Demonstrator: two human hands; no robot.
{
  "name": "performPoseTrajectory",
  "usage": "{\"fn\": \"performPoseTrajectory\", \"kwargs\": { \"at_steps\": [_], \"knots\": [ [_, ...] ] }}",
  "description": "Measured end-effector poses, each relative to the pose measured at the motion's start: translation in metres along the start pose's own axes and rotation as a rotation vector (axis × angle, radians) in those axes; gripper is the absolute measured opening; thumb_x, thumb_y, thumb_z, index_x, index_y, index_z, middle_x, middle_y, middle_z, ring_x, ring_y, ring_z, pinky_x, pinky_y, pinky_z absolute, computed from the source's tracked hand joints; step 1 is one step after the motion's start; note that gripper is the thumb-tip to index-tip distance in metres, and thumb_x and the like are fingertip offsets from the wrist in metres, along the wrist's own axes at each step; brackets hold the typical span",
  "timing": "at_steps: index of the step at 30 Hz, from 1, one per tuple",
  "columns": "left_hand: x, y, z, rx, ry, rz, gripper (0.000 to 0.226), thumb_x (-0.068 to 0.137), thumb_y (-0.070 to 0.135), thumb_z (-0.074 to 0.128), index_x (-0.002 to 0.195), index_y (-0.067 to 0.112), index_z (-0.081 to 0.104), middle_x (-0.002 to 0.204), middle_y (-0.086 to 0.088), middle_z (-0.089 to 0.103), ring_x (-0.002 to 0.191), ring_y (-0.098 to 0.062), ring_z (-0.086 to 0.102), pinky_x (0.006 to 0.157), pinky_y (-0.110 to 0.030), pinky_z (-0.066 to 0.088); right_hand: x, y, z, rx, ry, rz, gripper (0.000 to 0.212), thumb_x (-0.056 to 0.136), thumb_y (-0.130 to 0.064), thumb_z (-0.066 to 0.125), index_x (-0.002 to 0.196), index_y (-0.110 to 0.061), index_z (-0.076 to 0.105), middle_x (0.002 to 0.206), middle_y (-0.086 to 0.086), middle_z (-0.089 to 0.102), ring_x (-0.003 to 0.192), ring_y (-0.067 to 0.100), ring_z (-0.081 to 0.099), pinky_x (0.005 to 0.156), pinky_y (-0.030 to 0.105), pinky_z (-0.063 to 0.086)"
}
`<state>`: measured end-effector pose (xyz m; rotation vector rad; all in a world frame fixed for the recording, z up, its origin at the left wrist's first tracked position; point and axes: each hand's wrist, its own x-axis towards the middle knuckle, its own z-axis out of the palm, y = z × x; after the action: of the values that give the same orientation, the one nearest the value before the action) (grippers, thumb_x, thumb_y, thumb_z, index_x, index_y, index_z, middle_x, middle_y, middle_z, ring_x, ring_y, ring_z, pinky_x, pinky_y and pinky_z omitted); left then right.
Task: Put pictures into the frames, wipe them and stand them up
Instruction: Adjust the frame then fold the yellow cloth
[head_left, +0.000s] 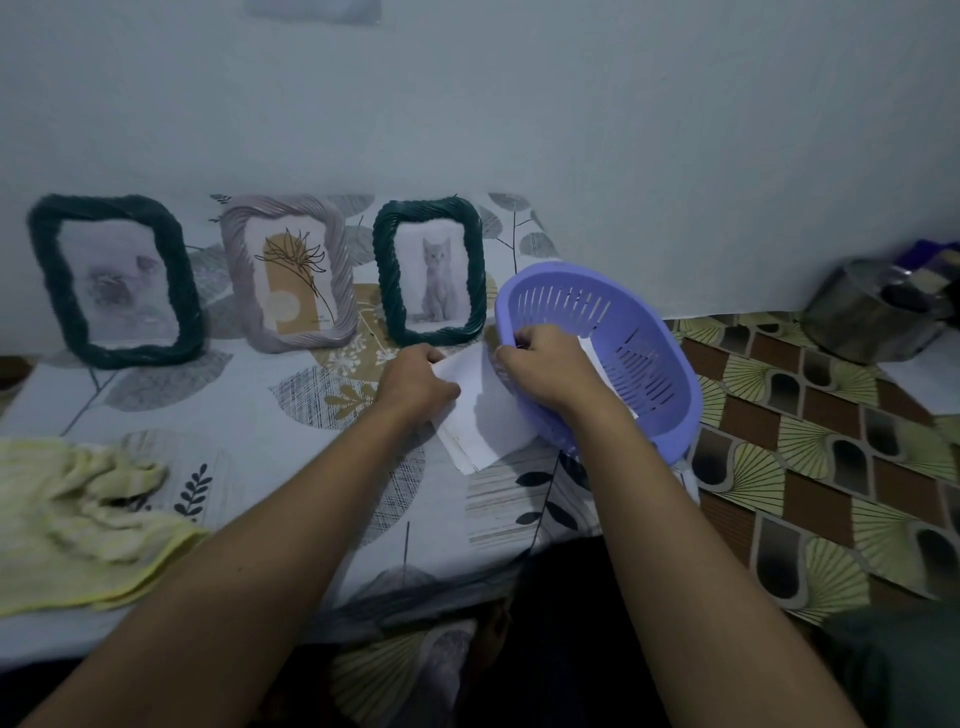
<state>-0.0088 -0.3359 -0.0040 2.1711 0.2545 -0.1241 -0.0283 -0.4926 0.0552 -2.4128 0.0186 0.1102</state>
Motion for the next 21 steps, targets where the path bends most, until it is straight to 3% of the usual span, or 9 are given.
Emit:
{"fn": "performPoseTrajectory", "kwargs": {
  "at_steps": [2, 5, 9, 12, 16, 18, 21],
  "knots": [
    [-0.005, -0.006, -0.013, 0.002, 0.012, 0.024, 0.032, 0.082, 0.009, 0.070, 0.113, 0.015, 0.065, 0.105, -0.005, 0.063, 0.088, -0.022, 0.058, 0.061, -0.024, 0.043, 0.001, 0.000, 0.003, -0.022, -0.018, -0.003, 0.021, 0.096, -0.026, 0.055, 0.091, -0.008, 0.065, 0.077, 0.004, 0.059, 0.075, 0.026, 0.054, 0.056, 0.029, 0.034],
    [-0.013, -0.016, -0.026, -0.071, 0.041, 0.016, 0.037, 0.086, 0.008, 0.067, 0.122, 0.015, 0.064, 0.109, -0.006, 0.062, 0.088, -0.021, 0.058, 0.070, -0.027, 0.045, 0.003, 0.001, 0.008, -0.026, -0.043, 0.020, 0.024, 0.095, -0.026, 0.056, 0.100, -0.005, 0.067, 0.091, 0.011, 0.066, 0.085, 0.031, 0.060, 0.063, 0.031, 0.040],
    [-0.027, -0.029, -0.040, -0.293, 0.081, -0.046, 0.031, 0.089, 0.003, 0.063, 0.115, 0.020, 0.061, 0.092, -0.002, 0.063, 0.071, -0.011, 0.057, 0.038, -0.016, 0.043, 0.005, 0.003, 0.013, -0.015, -0.055, 0.038, 0.031, 0.096, -0.028, 0.057, 0.119, -0.008, 0.064, 0.114, 0.012, 0.068, 0.098, 0.030, 0.061, 0.076, 0.033, 0.044],
    [-0.031, -0.039, -0.052, -0.375, 0.128, -0.073, 0.031, 0.086, 0.005, 0.063, 0.116, 0.015, 0.063, 0.095, -0.005, 0.068, 0.074, -0.014, 0.062, 0.049, -0.020, 0.049, 0.001, 0.003, 0.015, -0.029, 0.003, 0.053, 0.047, 0.097, -0.036, 0.056, 0.136, -0.012, 0.053, 0.131, 0.010, 0.061, 0.115, 0.032, 0.057, 0.088, 0.037, 0.045],
    [-0.040, -0.041, -0.067, -0.464, 0.167, -0.090, 0.036, 0.077, 0.008, 0.065, 0.113, 0.011, 0.065, 0.105, -0.010, 0.070, 0.091, -0.026, 0.067, 0.079, -0.043, 0.060, -0.019, -0.016, 0.025, -0.051, 0.235, -0.133, 0.048, 0.092, -0.029, 0.052, 0.140, -0.018, 0.053, 0.126, 0.015, 0.061, 0.128, 0.031, 0.044, 0.097, 0.041, 0.041],
    [-0.044, -0.042, -0.073, -0.509, 0.170, -0.076, 0.028, 0.081, 0.002, 0.063, 0.107, 0.012, 0.064, 0.103, -0.010, 0.070, 0.095, -0.029, 0.068, 0.082, -0.048, 0.060, -0.032, -0.027, 0.036, -0.053, 0.177, -0.284, 0.057, 0.081, -0.026, 0.050, 0.138, -0.024, 0.056, 0.125, 0.014, 0.061, 0.127, 0.029, 0.042, 0.103, 0.044, 0.042],
    [-0.048, -0.040, -0.079, -0.552, 0.197, -0.040, 0.026, 0.082, -0.003, 0.061, 0.105, 0.010, 0.062, 0.100, -0.010, 0.069, 0.092, -0.030, 0.068, 0.076, -0.044, 0.060, -0.050, -0.034, 0.059, -0.169, -0.061, -0.409, 0.070, 0.072, -0.034, 0.055, 0.141, -0.021, 0.051, 0.137, 0.007, 0.055, 0.128, 0.027, 0.041, 0.107, 0.042, 0.036]
  ]
}}
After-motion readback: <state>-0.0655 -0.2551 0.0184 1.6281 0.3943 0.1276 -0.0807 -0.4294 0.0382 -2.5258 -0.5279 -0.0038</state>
